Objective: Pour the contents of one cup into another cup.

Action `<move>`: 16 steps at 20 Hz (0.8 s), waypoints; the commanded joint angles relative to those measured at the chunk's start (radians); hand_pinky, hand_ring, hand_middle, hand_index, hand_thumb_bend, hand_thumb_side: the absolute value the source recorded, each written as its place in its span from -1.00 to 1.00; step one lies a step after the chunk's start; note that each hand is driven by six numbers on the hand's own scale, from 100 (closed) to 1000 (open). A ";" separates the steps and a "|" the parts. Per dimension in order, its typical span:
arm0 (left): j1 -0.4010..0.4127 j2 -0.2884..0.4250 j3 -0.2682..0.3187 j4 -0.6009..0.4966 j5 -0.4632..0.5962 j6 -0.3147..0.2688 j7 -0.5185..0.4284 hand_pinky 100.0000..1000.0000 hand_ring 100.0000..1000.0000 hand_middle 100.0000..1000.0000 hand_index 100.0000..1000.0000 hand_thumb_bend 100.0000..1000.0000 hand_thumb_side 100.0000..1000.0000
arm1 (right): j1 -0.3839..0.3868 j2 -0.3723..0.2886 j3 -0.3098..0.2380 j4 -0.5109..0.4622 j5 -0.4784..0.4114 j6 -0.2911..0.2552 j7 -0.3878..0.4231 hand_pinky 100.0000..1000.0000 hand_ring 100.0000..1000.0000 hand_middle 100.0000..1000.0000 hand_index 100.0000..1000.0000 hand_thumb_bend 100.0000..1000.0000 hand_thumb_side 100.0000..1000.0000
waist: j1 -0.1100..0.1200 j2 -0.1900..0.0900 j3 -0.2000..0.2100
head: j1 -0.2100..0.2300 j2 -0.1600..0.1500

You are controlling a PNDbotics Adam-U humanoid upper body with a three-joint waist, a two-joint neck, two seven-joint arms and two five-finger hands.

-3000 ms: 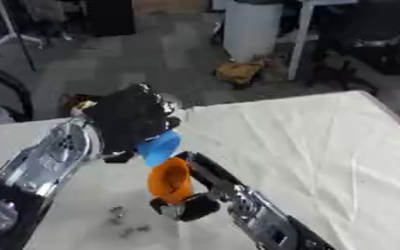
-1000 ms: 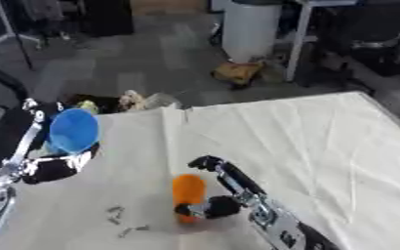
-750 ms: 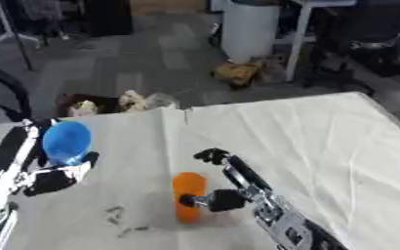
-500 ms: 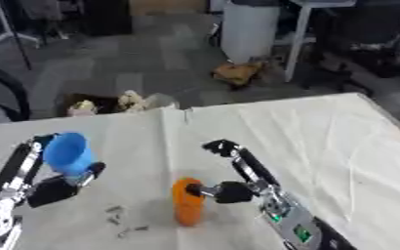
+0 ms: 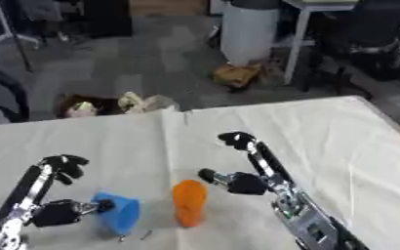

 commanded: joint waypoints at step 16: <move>0.111 0.053 0.100 -0.147 0.398 -0.009 -0.007 0.20 0.46 0.39 0.63 1.00 0.52 | 0.020 -0.044 -0.040 -0.110 -0.096 -0.008 0.019 0.54 0.57 0.50 0.64 0.23 0.01 | -0.004 -0.006 -0.004 | 0.004 -0.004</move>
